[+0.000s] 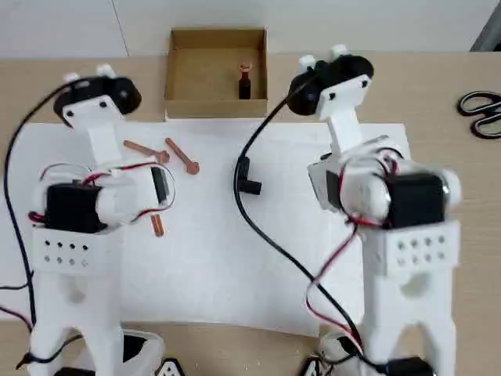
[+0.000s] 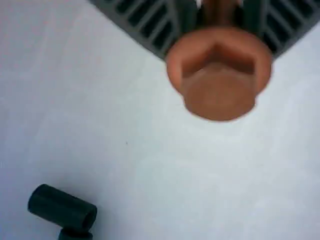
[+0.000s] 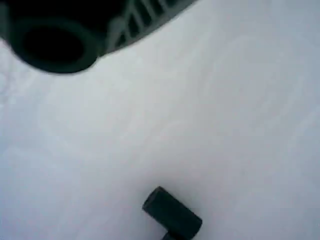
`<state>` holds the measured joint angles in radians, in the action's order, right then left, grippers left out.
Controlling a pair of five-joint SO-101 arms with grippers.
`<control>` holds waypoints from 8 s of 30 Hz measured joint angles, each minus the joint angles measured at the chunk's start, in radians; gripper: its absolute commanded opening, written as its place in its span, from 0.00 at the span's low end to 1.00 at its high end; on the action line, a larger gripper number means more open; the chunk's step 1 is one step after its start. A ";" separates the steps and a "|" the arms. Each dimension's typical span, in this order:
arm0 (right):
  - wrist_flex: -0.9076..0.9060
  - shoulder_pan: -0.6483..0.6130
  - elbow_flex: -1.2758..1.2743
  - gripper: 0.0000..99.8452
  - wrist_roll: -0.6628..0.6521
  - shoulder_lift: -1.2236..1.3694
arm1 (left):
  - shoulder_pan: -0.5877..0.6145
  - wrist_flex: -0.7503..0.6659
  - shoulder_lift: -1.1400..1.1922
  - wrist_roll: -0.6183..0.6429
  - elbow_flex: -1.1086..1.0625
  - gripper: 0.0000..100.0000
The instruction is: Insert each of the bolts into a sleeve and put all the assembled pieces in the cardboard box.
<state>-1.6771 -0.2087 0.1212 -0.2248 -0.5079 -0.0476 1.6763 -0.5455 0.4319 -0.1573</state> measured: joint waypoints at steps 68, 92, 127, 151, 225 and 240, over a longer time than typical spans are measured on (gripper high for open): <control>0.741 -0.305 -1.386 0.00 0.321 -1.142 | -0.528 -0.644 -0.035 0.138 -0.155 0.00; 0.741 -0.301 -1.386 0.00 0.321 -1.142 | -0.572 -0.684 -0.035 0.115 -0.226 0.00; 0.741 -0.308 -1.384 0.00 0.321 -1.142 | -0.631 -0.482 -0.035 0.051 -0.226 0.00; 0.741 -0.302 -1.386 0.00 0.322 -1.142 | -0.620 -0.473 -0.170 0.041 -0.307 0.24; 1.857 -0.193 0.140 0.00 0.170 1.221 | 0.354 -0.057 -0.680 -0.417 -0.333 0.24; 1.919 -0.195 0.155 0.00 0.170 1.321 | 0.354 -0.057 -0.680 -0.417 -0.333 0.24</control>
<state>0.2424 -0.4035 0.2762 -0.0545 0.8132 0.3069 1.6195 -1.2252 0.0146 -0.4902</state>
